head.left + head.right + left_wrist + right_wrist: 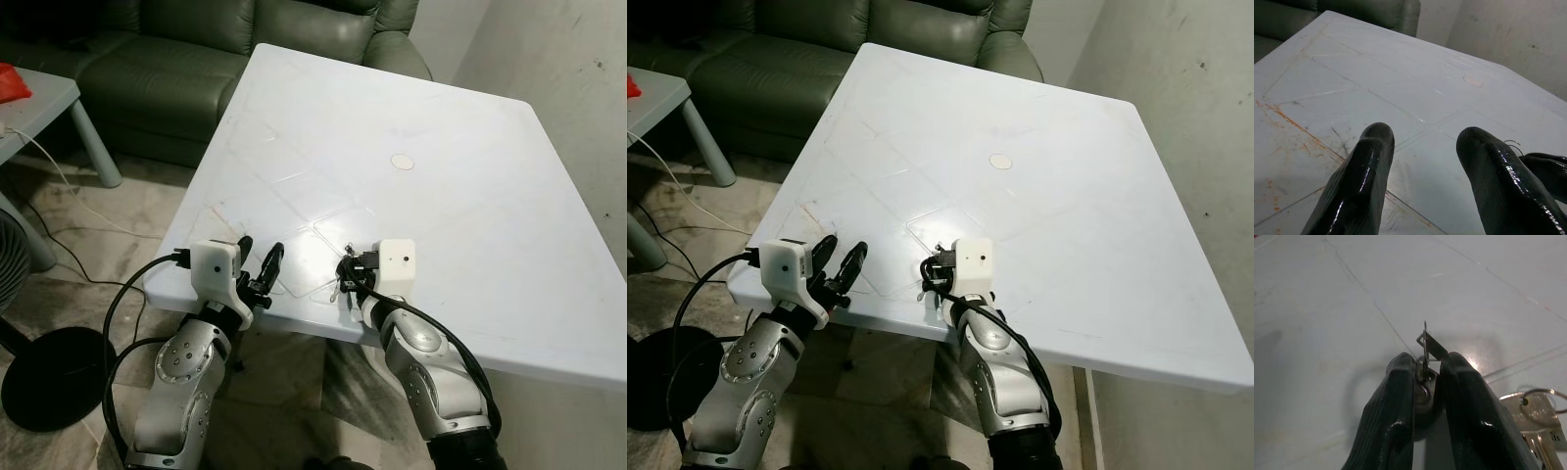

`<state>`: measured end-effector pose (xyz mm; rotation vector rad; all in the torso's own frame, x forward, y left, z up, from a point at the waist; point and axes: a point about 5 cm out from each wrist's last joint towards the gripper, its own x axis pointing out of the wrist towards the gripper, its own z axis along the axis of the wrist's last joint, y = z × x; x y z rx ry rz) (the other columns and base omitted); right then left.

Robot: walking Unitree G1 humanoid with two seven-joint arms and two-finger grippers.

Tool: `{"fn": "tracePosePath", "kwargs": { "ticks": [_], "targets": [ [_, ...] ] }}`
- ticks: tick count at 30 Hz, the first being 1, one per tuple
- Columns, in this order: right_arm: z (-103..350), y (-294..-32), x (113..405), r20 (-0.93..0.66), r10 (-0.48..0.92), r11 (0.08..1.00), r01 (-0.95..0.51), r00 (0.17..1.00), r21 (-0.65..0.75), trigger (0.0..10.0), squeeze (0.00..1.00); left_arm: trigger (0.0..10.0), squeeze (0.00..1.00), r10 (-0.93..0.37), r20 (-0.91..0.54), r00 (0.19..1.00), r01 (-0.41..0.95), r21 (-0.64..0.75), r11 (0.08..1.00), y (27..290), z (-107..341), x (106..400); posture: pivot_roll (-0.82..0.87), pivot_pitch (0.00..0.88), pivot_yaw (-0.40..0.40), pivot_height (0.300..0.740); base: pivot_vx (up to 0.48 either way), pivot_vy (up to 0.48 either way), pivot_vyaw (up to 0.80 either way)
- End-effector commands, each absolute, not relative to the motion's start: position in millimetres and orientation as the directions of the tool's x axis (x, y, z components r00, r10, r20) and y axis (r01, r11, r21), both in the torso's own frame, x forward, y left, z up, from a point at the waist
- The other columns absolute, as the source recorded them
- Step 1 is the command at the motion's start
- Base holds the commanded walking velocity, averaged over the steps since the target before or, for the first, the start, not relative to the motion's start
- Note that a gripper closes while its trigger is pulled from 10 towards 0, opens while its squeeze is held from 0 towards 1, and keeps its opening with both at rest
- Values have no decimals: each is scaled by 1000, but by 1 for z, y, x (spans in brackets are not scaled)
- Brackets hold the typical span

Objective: Hang keys on a hook

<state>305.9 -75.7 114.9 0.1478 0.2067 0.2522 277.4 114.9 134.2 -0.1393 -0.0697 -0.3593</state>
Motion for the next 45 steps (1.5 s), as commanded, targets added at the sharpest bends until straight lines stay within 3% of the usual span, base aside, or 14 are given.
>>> {"fn": "tracePosePath", "kwargs": {
  "ticks": [1, 27, 28, 29, 30, 31, 45],
  "targets": [
    [118, -69, 305, -175, 260, 955, -226, 950, 195, 10000, 0, 10000, 0, -348, 88, 933, 357, -133, 924, 113, 134, 278, -31, 157, -148, 724, 0, 0, 0],
    [110, -61, 302, -224, 246, 965, -217, 943, 147, 10000, 0, 10000, 0, -341, 95, 935, 352, -133, 927, 112, 136, 280, -28, 157, -153, 724, 0, 0, 0],
    [110, -61, 302, -218, 247, 964, -217, 944, 152, 4431, 0, 10000, 0, -341, 96, 935, 351, -133, 927, 112, 136, 280, -27, 158, -153, 724, 0, 0, 0],
    [110, -60, 302, -214, 248, 964, -217, 945, 156, 4431, 0, 10000, 0, -340, 96, 935, 351, -134, 927, 112, 136, 280, -27, 158, -153, 724, 0, 0, 0],
    [111, -61, 302, -211, 244, 965, -214, 947, 154, 1608, 0, 10000, 0, -340, 96, 936, 350, -134, 927, 112, 136, 280, -27, 157, -154, 724, 0, 0, 0],
    [111, -61, 301, -210, 236, 967, -208, 949, 147, 0, 0, 10000, 0, -339, 96, 936, 350, -133, 927, 112, 137, 280, -26, 158, -154, 724, 0, 0, 0],
    [105, -58, 299, -219, 212, 976, -195, 953, 97, 0, 0, 10000, 0, -332, 100, 938, 343, -128, 930, 114, 138, 281, -21, 162, -153, 724, 0, 0, 0]
  ]
}}
